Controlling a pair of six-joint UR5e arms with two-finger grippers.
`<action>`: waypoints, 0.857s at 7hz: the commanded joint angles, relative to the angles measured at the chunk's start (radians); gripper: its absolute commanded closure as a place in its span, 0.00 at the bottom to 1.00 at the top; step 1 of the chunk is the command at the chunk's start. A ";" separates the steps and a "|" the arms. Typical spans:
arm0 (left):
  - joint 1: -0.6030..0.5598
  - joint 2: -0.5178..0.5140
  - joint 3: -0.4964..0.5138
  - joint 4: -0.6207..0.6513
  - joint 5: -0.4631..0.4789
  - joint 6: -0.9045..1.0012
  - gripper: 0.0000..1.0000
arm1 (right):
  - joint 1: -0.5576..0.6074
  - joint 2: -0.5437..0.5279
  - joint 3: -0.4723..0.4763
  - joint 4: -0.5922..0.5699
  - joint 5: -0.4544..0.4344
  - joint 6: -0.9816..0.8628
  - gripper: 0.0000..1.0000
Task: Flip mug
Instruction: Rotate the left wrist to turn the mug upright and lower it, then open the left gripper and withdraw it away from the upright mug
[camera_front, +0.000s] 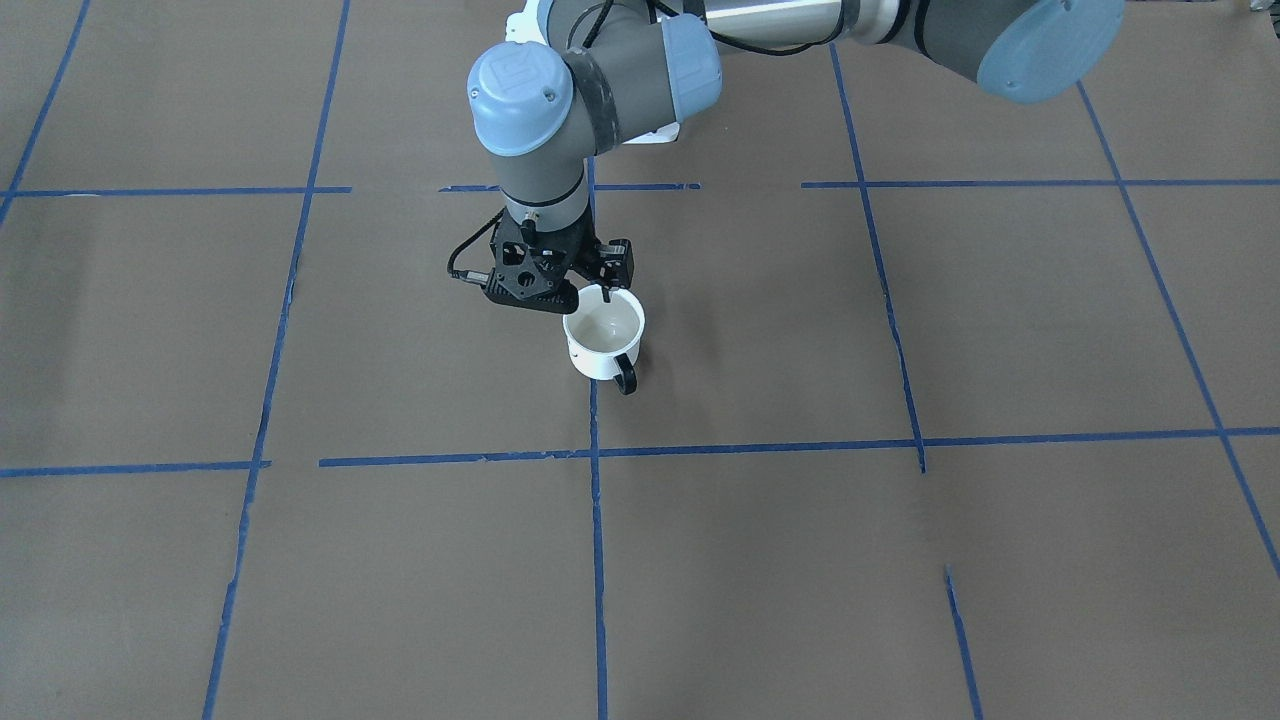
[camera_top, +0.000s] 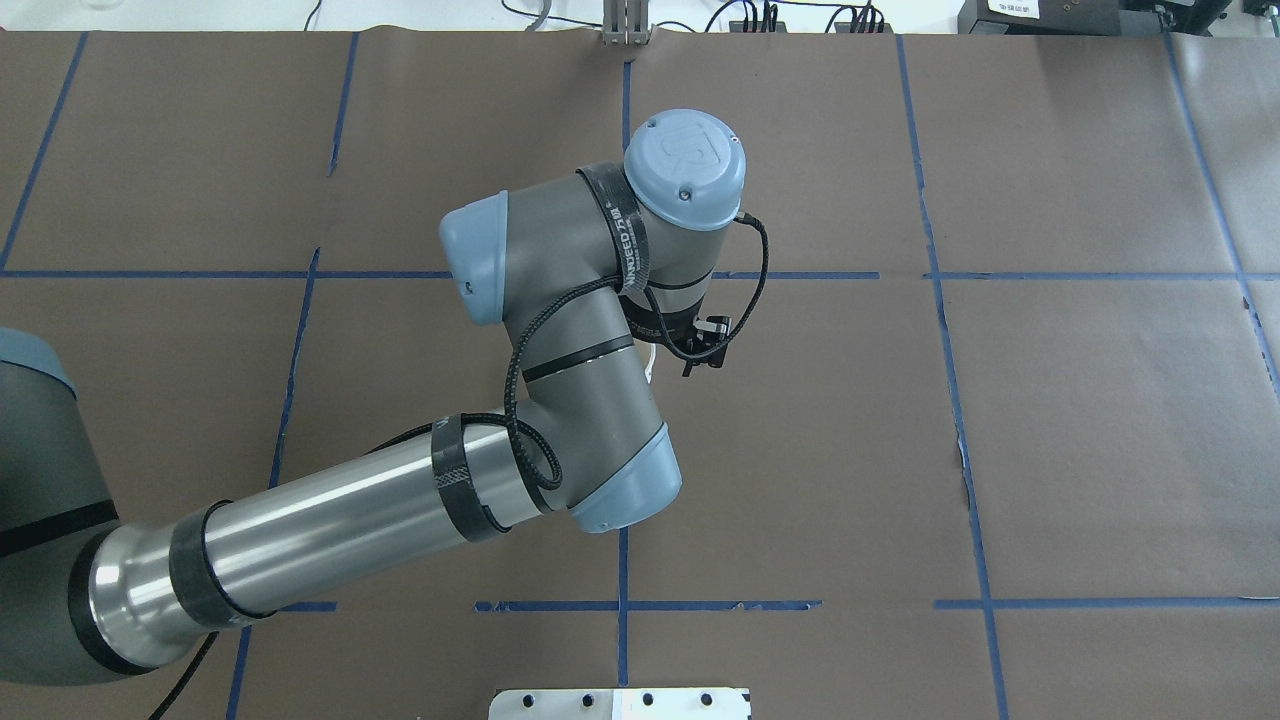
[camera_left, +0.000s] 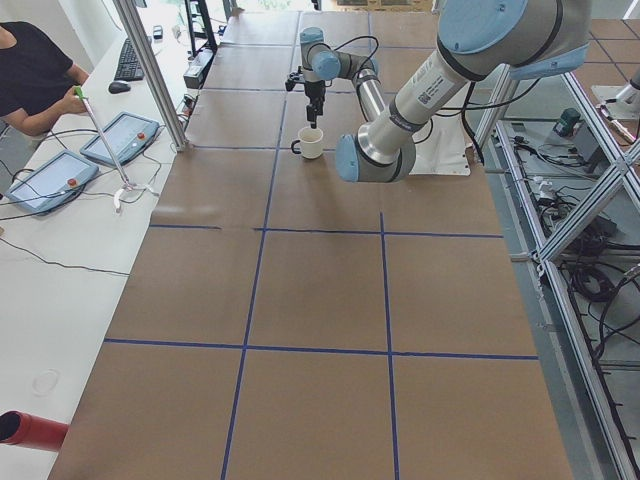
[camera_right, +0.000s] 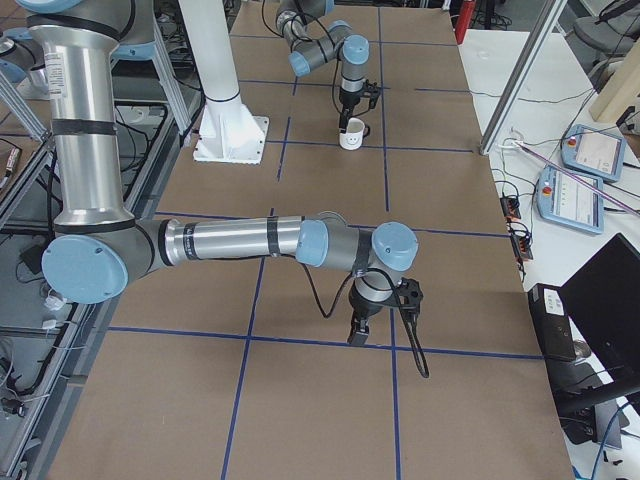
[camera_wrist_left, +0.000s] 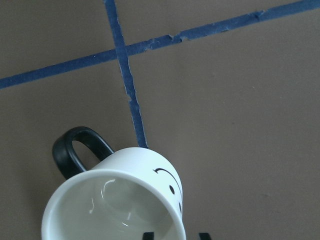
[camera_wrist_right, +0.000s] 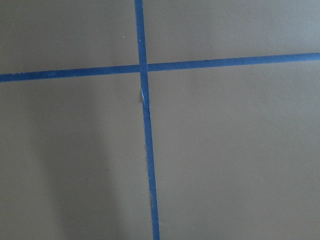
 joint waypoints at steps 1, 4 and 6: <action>-0.068 0.068 -0.208 0.063 -0.001 0.002 0.00 | 0.000 0.000 0.000 0.000 0.000 0.000 0.00; -0.247 0.243 -0.407 0.054 -0.036 0.181 0.00 | 0.000 0.000 0.000 0.000 0.000 0.000 0.00; -0.370 0.399 -0.427 -0.085 -0.100 0.357 0.00 | 0.000 0.000 0.000 0.000 0.000 0.000 0.00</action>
